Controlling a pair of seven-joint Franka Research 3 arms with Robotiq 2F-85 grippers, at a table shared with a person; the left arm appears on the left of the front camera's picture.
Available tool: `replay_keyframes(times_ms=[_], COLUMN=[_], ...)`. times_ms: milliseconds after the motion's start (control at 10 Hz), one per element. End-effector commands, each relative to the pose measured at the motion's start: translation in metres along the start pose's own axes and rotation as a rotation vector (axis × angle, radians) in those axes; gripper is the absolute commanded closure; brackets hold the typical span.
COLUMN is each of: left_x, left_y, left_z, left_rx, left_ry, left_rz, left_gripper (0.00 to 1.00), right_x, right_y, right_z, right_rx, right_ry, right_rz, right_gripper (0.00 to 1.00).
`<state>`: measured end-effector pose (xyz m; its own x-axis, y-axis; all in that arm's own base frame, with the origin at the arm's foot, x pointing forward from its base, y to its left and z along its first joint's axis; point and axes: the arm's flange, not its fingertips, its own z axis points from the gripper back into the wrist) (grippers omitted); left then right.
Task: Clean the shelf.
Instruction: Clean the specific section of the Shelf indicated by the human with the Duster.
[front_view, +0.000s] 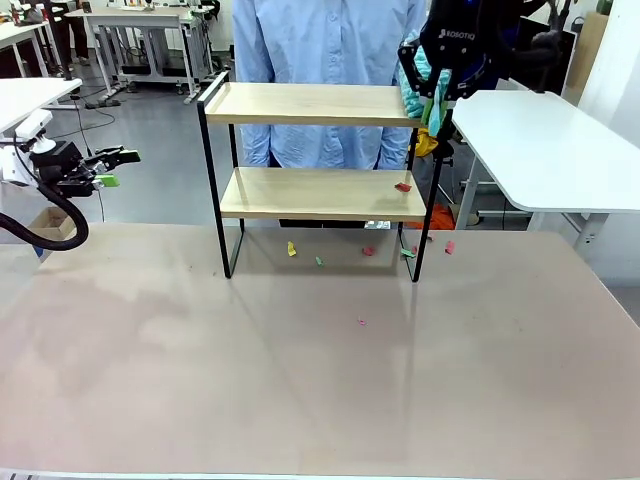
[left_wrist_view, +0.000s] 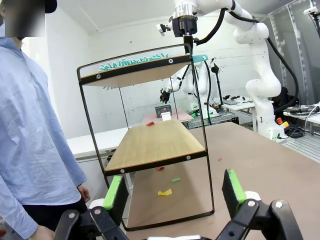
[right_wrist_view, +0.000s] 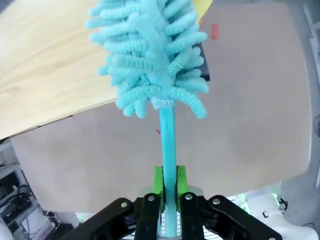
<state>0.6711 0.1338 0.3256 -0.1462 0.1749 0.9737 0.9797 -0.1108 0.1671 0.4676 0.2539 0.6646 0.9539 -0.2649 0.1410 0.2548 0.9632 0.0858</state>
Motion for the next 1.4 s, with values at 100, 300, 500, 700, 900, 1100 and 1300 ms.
replay_keyframes(times_ms=[100, 300, 500, 700, 900, 1100, 1300], left_x=[0.002, 0.002, 0.002, 0.002, 0.002, 0.002, 0.002], left_y=[-0.001, -0.001, -0.001, -0.001, -0.001, -0.001, -0.001], left_z=[0.000, 0.000, 0.000, 0.000, 0.000, 0.000, 0.000], left_rx=[-0.008, -0.008, -0.008, -0.008, -0.008, -0.008, -0.008], left_ry=[0.009, 0.009, 0.009, 0.009, 0.009, 0.009, 0.009], left_rz=[-0.016, -0.016, -0.016, -0.016, -0.016, -0.016, -0.016], left_gripper=[0.00, 0.00, 0.00, 0.00, 0.00, 0.00, 0.00], right_x=[-0.011, -0.016, -0.018, -0.028, -0.047, -0.072, -0.091], right_y=[-0.017, -0.032, -0.041, -0.050, -0.057, -0.065, -0.068], right_z=[0.040, 0.064, 0.076, 0.078, 0.074, 0.069, 0.055], right_rx=[0.089, 0.127, 0.207, 0.309, 0.398, 0.414, 0.320], right_ry=[-0.077, -0.114, -0.110, -0.070, -0.051, -0.037, 0.006], right_rz=[0.064, 0.150, 0.295, 0.549, 0.879, 1.158, 1.312], right_gripper=[0.87, 0.87, 0.87, 0.87, 0.87, 0.87, 0.87])
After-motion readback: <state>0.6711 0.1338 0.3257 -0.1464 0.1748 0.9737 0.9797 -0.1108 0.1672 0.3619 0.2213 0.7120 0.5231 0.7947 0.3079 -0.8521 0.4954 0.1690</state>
